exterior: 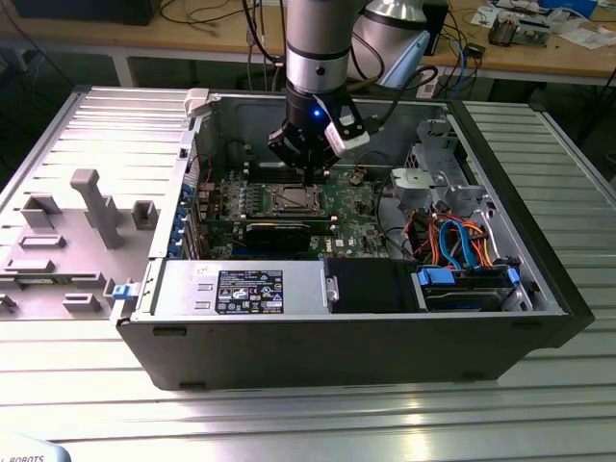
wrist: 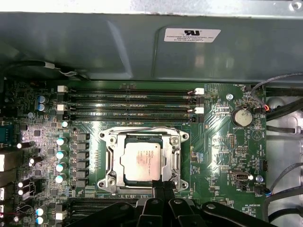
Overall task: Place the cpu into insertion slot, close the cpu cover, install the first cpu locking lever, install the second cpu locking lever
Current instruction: 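Install the second cpu locking lever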
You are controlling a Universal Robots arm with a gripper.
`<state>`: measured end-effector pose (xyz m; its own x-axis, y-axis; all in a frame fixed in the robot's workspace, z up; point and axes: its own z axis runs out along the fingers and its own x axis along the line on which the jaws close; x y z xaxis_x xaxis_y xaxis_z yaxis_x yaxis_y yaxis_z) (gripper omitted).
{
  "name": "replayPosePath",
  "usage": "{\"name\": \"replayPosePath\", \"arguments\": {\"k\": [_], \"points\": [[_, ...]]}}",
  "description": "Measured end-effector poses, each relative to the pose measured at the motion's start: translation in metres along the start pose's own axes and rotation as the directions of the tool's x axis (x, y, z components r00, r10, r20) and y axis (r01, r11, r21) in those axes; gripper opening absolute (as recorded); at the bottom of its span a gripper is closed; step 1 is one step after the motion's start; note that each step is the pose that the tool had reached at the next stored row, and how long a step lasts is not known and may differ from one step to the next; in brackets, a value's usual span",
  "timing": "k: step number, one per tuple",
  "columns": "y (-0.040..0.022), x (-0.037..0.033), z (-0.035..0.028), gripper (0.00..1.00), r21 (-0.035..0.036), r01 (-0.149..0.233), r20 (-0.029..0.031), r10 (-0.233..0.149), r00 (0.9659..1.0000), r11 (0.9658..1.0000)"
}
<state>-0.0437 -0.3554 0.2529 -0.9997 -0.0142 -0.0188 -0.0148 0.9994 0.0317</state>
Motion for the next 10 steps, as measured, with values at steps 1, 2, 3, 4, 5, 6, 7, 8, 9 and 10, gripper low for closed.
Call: {"name": "replayPosePath", "arguments": {"k": [1,2,3,4,5,6,7,8,9,10], "points": [[0.0000,0.0000,0.0000,0.11,0.0000,0.000,0.0000,0.000,1.0000,1.0000],[0.0000,0.0000,0.0000,0.11,-0.0001,0.000,0.0000,0.000,1.0000,1.0000],[-0.0001,0.0000,0.0000,0.11,0.0000,0.000,0.0000,0.000,1.0000,1.0000],[-0.0001,0.0000,0.0000,0.11,0.0000,0.000,0.0000,0.000,1.0000,1.0000],[-0.0001,0.0000,0.0000,0.11,0.0000,0.000,0.0000,0.000,1.0000,1.0000],[-0.0001,0.0000,0.0000,0.11,0.0000,0.000,0.0000,0.000,1.0000,1.0000],[-0.0002,0.0000,0.0000,0.11,-0.0001,0.000,0.0000,0.000,1.0000,1.0000],[-0.0003,0.0000,0.0000,0.11,0.0000,0.000,0.0000,0.000,1.0000,1.0000],[-0.0006,0.0000,0.0000,0.11,-0.0001,0.000,0.0000,0.000,1.0000,1.0000],[-0.0010,0.0000,-0.0001,0.11,-0.0003,0.000,0.0000,0.000,1.0000,1.0000]]}}
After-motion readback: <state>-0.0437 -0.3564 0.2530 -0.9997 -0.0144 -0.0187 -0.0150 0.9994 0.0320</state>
